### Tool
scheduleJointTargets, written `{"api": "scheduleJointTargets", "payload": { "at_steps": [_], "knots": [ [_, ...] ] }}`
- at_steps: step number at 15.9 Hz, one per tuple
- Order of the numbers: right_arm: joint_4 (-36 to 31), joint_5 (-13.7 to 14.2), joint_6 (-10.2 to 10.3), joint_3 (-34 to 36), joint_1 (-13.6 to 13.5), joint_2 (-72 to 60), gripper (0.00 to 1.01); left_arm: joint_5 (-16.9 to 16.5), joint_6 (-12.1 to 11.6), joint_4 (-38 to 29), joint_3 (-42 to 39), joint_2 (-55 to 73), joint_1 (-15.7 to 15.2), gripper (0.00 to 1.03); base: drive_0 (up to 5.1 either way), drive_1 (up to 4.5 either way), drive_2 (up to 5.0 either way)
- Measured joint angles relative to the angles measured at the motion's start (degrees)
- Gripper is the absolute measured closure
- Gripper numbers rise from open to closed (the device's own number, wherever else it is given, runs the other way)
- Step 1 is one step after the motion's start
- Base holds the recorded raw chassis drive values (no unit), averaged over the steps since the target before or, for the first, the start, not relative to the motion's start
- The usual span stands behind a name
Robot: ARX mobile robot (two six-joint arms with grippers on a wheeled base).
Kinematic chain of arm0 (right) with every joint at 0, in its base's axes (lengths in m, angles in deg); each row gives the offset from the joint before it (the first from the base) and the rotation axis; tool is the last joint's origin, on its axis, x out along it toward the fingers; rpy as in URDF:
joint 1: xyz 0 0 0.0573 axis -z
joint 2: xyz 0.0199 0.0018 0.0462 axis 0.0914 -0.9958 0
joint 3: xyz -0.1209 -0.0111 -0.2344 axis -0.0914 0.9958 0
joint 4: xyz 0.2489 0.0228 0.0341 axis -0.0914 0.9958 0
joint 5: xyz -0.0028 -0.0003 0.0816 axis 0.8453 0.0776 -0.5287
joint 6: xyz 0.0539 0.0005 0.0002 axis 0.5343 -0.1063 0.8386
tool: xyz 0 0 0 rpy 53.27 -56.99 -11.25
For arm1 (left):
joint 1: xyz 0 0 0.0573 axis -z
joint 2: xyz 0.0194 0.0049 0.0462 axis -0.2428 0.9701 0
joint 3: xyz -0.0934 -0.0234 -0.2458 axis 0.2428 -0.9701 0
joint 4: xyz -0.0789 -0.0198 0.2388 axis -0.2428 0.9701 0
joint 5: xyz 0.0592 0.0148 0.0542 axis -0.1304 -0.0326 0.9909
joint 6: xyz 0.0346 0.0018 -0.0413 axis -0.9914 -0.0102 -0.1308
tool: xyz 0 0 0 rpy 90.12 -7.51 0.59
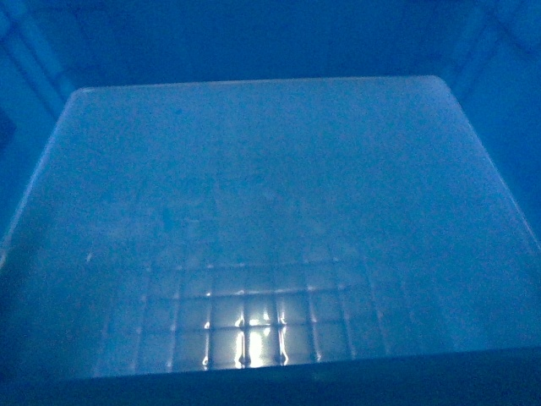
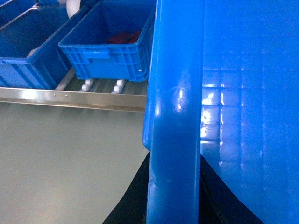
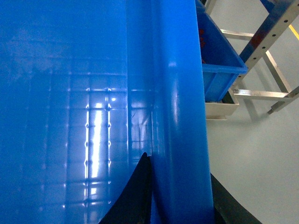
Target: Place box next to blue box on left shelf
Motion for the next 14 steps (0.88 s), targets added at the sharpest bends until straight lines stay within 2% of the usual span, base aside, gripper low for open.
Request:
{"api": "scheduleJointTargets", "payload": {
  "at_steps": [14],
  "knots": [
    [0.0, 0.0, 0.0, 0.0, 0.0, 0.0, 0.84, 0.0, 0.0, 0.0, 0.0, 0.0, 0.0, 0.89, 0.0, 0.00, 0.0]
  ]
}}
